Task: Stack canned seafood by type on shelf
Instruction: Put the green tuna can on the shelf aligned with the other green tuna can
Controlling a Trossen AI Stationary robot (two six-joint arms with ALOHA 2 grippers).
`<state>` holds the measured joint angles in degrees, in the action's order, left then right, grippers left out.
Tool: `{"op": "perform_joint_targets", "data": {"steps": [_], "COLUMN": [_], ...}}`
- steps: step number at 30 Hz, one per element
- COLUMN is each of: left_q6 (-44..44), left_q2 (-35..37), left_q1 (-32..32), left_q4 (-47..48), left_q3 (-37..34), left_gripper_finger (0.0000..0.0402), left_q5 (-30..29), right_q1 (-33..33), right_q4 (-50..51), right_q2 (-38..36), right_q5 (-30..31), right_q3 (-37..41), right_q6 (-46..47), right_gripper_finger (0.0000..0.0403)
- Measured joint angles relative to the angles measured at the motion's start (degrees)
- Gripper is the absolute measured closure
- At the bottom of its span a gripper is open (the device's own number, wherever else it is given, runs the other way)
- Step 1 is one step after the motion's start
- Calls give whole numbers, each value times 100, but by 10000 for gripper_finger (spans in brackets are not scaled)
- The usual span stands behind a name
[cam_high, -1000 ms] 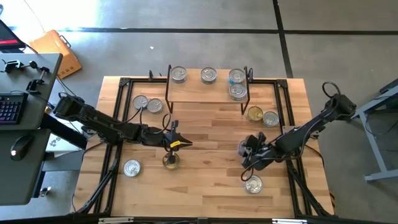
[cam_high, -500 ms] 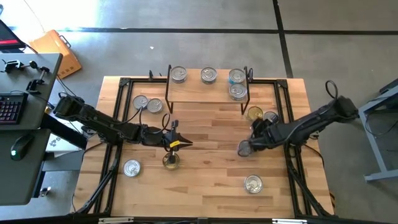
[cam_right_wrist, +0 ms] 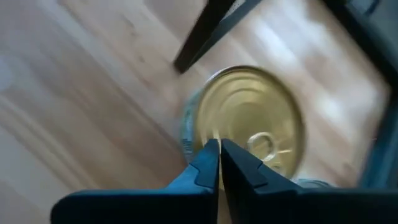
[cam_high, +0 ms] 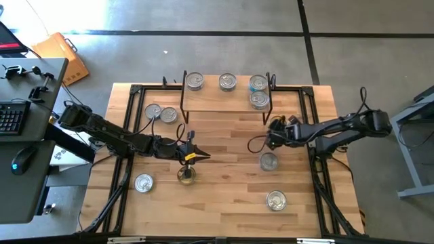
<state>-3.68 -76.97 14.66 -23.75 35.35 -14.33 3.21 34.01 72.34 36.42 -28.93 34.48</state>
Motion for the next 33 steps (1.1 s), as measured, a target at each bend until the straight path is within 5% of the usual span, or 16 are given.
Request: {"op": "perform_joint_targets", "data": {"steps": [6,13,17,24,33], "left_q6": [2,44,60,59,61], "left_q2": [0,0,0,0,0], "left_q1": [0,0,0,0,0], "left_q4": [-5,-13,-13,-13,-13], "left_q3": [-2,-2,-2,-1,-1], "left_gripper_finger": [381,381,381,381,381], "left_q5": [1,2,2,0,0], "right_q1": [11,-277,-570,-1149,-1283], "right_q4": [-403,-1507,-2125,-2214,-135], "right_q2": [-9,4,4,-78,-85], "right_q5": [-757,-2792,-3167,-2369,-1448], "right_q3": [-7,-30,-30,-427,-1852], "right_q6": [-261,-246,-665,-1804,-1805], "right_gripper_finger": [401,401,402,403,384]}}
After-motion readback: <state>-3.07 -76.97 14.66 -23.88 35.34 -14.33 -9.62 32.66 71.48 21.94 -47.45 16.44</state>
